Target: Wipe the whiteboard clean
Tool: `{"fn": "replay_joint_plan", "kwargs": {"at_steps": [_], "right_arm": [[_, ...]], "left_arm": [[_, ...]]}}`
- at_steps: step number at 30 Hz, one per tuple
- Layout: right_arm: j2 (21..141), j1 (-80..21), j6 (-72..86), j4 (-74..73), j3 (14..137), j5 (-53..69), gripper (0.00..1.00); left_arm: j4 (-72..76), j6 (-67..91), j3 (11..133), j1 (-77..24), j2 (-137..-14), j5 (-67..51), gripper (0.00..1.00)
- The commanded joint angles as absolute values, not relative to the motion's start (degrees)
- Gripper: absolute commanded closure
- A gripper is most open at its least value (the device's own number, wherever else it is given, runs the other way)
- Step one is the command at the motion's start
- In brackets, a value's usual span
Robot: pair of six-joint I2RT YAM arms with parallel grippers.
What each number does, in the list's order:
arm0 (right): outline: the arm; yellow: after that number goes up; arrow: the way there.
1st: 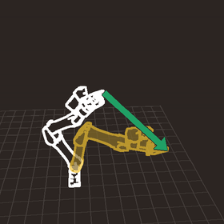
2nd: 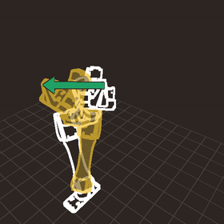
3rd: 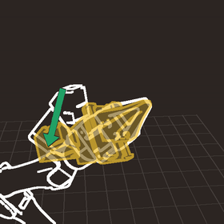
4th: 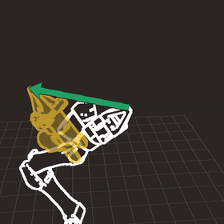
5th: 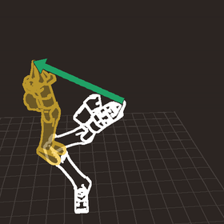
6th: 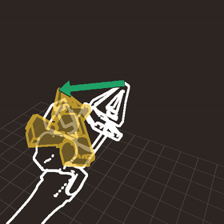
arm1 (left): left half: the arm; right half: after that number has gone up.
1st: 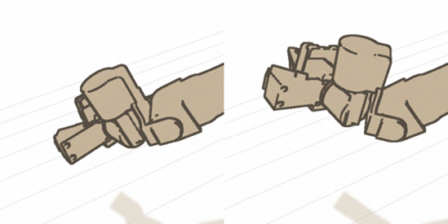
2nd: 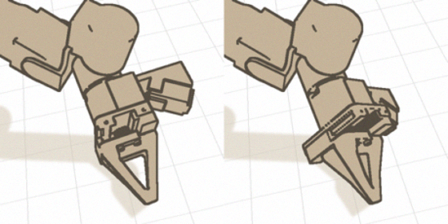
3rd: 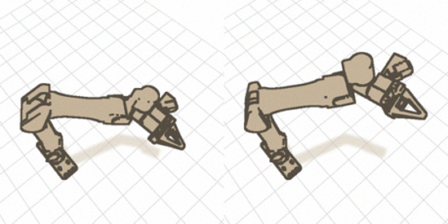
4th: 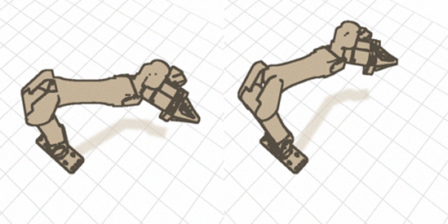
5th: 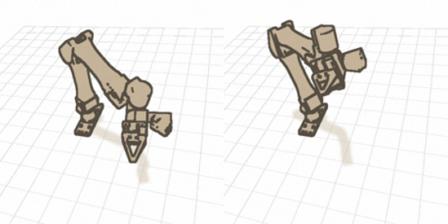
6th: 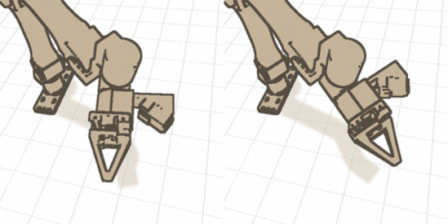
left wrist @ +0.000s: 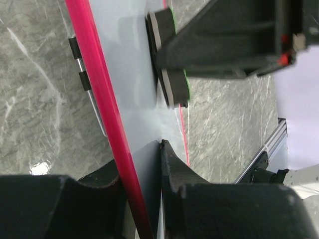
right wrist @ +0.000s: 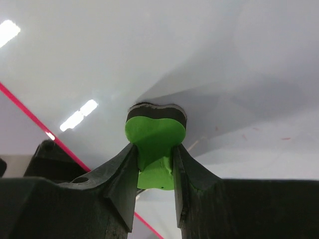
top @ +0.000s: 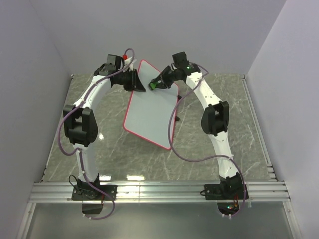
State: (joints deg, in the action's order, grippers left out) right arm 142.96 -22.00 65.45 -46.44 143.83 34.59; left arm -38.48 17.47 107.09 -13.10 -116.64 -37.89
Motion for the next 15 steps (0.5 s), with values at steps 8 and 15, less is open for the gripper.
{"fn": "replay_joint_plan", "kwargs": {"at_steps": [8,15], "right_arm": [[139.84,-20.92,58.45,-50.18,134.13,31.65,1.00],[133.25,-17.05,53.44,-51.85,126.92,28.48,1.00]], "left_arm": [[-48.08,8.08,103.27,-23.91,-123.40,-34.73,1.00],[-47.81,10.28,104.41,-21.97,-122.52,-28.31,0.71]]}}
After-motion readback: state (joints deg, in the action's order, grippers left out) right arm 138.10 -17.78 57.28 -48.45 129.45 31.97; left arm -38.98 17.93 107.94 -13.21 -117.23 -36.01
